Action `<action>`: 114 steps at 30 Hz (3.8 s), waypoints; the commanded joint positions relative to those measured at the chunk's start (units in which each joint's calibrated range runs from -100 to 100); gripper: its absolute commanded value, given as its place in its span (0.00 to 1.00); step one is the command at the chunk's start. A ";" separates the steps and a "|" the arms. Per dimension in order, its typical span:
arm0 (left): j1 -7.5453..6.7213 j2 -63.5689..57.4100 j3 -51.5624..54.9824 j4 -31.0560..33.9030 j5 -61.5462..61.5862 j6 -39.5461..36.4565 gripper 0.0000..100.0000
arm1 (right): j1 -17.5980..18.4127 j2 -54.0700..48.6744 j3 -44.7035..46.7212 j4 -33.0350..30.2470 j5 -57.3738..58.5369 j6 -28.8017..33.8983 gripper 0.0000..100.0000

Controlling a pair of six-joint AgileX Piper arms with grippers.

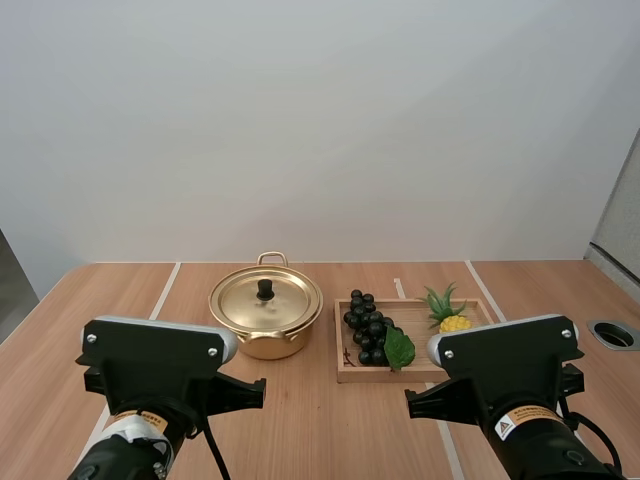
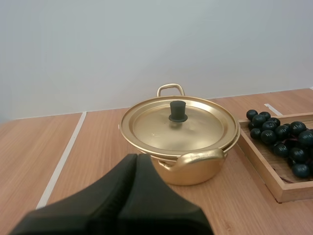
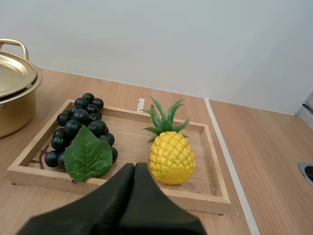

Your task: Open the pot, put the pineapple inside, and close it

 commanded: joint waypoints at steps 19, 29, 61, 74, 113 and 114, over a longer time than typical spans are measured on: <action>-6.13 -0.30 0.11 15.61 -1.36 -12.43 0.00 | -2.76 -0.27 0.13 5.32 0.08 5.89 0.00; -3.81 -0.30 0.11 15.61 -1.36 -12.43 0.00 | -1.86 -0.27 0.13 5.32 0.08 5.89 0.00; -2.36 -0.30 0.11 15.61 -55.51 -7.93 0.00 | -0.10 -0.27 0.13 4.54 -48.05 5.89 0.00; -2.36 -0.30 -2.53 15.45 -85.03 -7.93 0.00 | 0.46 -0.27 -1.90 8.86 -113.76 4.39 0.00; -2.27 48.62 -81.64 15.44 33.29 -9.39 0.00 | -4.76 49.29 -87.55 -2.92 53.27 1.17 0.00; -2.27 50.53 -82.88 15.44 36.70 -9.13 0.00 | -4.76 50.73 -88.73 -3.30 55.78 1.17 0.00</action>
